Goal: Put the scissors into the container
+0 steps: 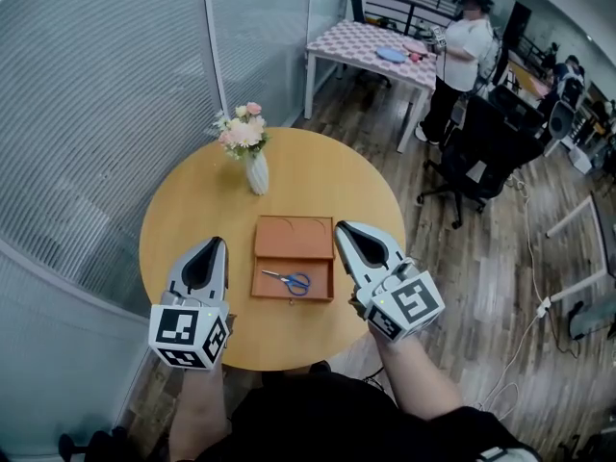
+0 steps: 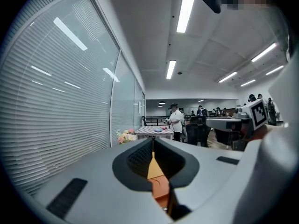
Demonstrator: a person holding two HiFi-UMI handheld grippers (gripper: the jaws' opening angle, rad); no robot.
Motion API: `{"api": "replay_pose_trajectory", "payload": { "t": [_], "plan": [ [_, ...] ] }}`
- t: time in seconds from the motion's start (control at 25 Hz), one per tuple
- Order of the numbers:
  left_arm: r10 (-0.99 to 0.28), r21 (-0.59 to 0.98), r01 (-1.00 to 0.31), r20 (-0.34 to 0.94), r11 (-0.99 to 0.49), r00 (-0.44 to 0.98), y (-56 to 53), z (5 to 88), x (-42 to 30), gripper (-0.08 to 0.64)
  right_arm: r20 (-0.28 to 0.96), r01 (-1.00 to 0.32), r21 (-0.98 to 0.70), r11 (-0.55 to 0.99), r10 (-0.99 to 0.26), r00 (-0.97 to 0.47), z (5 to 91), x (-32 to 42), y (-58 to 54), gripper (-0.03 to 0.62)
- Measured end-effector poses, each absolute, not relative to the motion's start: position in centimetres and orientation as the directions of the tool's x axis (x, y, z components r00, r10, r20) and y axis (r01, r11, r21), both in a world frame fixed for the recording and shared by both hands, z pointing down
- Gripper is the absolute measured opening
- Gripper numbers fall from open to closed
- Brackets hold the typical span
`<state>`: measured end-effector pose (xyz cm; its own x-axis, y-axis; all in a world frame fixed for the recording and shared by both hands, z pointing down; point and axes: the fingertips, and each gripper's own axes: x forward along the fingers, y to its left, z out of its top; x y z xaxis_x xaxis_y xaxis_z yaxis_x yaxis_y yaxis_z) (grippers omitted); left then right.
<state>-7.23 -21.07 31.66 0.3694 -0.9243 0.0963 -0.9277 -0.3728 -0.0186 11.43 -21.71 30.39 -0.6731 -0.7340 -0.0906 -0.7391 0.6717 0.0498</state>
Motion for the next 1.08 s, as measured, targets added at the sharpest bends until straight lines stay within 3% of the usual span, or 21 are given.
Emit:
{"api": "replay_pose_trajectory", "payload": {
  "t": [1.08],
  "plan": [
    [-0.923,-0.001,-0.928,0.102,-0.372,0.370,-21.3,32.7,-8.9,0.021,-0.080,-0.756,0.026,0.654,-0.752,-0.654,30.8,11.5,-21.3,0.035]
  ]
}}
